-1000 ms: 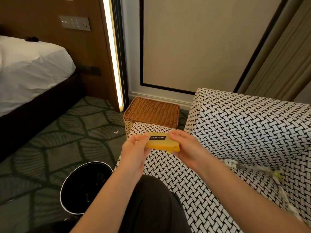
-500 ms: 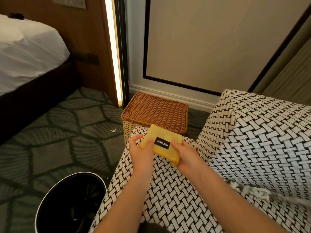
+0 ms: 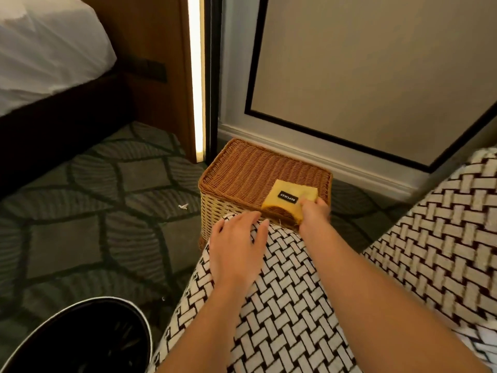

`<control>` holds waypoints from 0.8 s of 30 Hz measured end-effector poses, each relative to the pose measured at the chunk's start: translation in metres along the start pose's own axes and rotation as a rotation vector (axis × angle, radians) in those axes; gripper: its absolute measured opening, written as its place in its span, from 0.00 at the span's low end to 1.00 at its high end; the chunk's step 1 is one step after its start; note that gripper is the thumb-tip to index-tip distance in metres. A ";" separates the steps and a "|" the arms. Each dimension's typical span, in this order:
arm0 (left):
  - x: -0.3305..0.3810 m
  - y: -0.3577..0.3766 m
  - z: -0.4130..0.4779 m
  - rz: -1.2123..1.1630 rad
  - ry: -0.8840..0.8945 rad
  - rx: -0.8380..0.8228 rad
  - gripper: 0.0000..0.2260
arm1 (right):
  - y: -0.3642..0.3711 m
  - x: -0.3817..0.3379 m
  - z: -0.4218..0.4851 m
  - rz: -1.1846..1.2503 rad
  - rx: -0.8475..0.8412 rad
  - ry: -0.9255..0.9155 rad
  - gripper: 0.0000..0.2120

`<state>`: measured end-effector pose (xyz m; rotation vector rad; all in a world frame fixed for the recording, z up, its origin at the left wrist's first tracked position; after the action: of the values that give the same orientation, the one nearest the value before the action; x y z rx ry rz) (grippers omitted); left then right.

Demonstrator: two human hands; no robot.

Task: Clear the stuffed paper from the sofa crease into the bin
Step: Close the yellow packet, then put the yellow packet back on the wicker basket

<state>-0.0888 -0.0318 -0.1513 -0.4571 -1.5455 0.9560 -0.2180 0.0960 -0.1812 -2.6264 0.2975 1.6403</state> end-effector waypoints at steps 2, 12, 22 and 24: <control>0.000 0.001 0.004 0.013 -0.005 0.010 0.16 | -0.001 0.004 0.020 -0.042 0.039 0.019 0.18; -0.002 0.004 0.004 -0.005 0.012 0.037 0.15 | 0.001 0.011 0.057 -0.743 0.064 -0.035 0.22; -0.009 0.000 -0.001 -0.305 0.011 -0.021 0.10 | 0.005 -0.003 -0.031 -1.103 -0.161 -0.490 0.13; -0.006 0.000 -0.013 -0.428 -0.035 -0.078 0.11 | 0.000 -0.001 -0.063 -1.169 -0.192 -0.562 0.14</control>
<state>-0.0748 -0.0322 -0.1558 -0.1521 -1.6304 0.5760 -0.1628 0.0884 -0.1525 -1.5937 -1.1828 1.7407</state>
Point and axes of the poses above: each hand's wrist, its own z-axis towards the middle knuckle, its own y-axis out of the palm, x = y × z, the point moved 4 cm from there along z, towards the middle knuckle, and after that the axes turned 11 degrees about -x, right-handed, at the moved point
